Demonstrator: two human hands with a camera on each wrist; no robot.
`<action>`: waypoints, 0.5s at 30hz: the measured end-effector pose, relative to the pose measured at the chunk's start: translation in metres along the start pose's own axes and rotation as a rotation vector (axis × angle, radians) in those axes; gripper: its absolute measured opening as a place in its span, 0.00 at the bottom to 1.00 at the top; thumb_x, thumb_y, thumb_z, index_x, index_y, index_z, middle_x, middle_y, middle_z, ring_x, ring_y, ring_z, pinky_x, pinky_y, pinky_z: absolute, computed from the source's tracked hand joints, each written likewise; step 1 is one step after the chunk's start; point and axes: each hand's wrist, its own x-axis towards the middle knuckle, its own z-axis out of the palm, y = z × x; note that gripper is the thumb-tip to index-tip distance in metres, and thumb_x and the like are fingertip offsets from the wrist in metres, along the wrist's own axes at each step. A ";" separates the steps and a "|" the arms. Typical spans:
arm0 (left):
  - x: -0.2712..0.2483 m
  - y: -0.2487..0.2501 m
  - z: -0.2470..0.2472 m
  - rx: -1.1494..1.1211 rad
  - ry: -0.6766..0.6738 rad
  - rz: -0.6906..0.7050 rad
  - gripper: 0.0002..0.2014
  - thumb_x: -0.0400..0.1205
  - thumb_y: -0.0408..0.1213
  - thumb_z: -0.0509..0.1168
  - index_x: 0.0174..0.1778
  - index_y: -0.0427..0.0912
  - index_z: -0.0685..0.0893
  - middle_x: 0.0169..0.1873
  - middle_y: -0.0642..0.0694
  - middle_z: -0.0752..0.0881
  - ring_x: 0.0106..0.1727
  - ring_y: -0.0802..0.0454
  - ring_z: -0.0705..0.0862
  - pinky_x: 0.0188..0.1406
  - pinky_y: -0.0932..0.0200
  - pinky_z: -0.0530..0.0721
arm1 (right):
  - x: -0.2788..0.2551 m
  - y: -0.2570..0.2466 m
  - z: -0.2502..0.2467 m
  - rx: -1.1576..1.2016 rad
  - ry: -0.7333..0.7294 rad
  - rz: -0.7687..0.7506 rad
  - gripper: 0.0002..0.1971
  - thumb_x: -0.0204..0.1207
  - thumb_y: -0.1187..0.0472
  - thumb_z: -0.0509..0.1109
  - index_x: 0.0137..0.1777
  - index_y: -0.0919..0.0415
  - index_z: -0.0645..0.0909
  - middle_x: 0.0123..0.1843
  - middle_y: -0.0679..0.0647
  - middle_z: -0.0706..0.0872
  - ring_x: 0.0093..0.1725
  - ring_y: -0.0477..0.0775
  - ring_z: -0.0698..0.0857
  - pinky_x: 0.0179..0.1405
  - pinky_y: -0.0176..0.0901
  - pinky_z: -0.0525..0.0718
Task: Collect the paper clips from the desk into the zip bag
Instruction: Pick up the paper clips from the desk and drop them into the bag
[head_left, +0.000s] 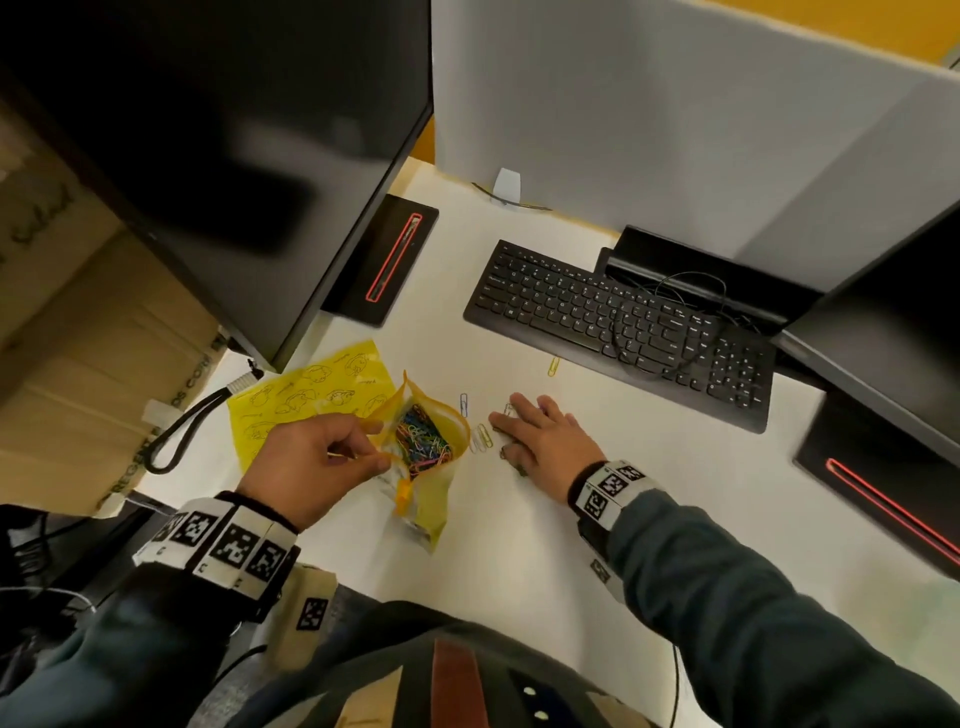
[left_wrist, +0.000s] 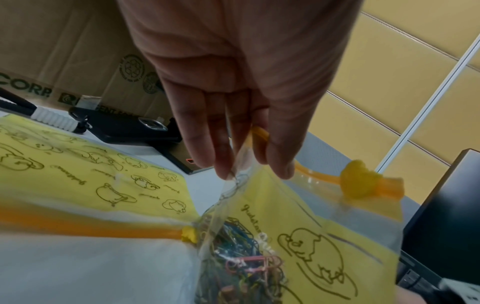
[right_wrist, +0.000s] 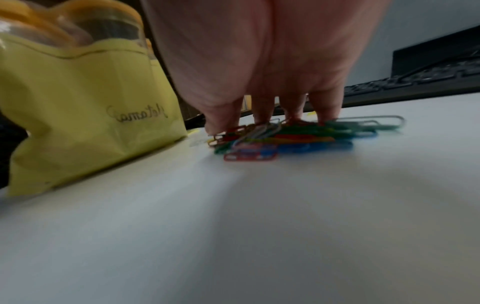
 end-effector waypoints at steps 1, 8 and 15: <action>0.001 0.000 0.000 -0.006 0.000 0.002 0.07 0.67 0.32 0.77 0.28 0.40 0.85 0.47 0.51 0.89 0.46 0.81 0.80 0.38 0.85 0.74 | 0.004 -0.005 -0.004 -0.011 0.015 -0.021 0.24 0.85 0.51 0.51 0.80 0.42 0.54 0.85 0.49 0.49 0.83 0.63 0.49 0.79 0.64 0.54; 0.000 -0.002 0.000 -0.041 0.024 -0.018 0.07 0.67 0.31 0.77 0.29 0.36 0.85 0.46 0.49 0.89 0.44 0.79 0.81 0.39 0.86 0.74 | 0.032 -0.039 0.001 -0.179 -0.124 -0.203 0.28 0.85 0.54 0.52 0.82 0.53 0.48 0.85 0.51 0.46 0.84 0.60 0.49 0.80 0.59 0.53; -0.004 -0.003 0.004 -0.040 0.009 0.000 0.07 0.67 0.31 0.77 0.29 0.37 0.85 0.45 0.51 0.89 0.47 0.78 0.81 0.38 0.85 0.75 | -0.012 -0.019 0.002 -0.122 0.033 -0.223 0.22 0.84 0.58 0.56 0.77 0.61 0.65 0.81 0.59 0.64 0.77 0.64 0.65 0.77 0.60 0.65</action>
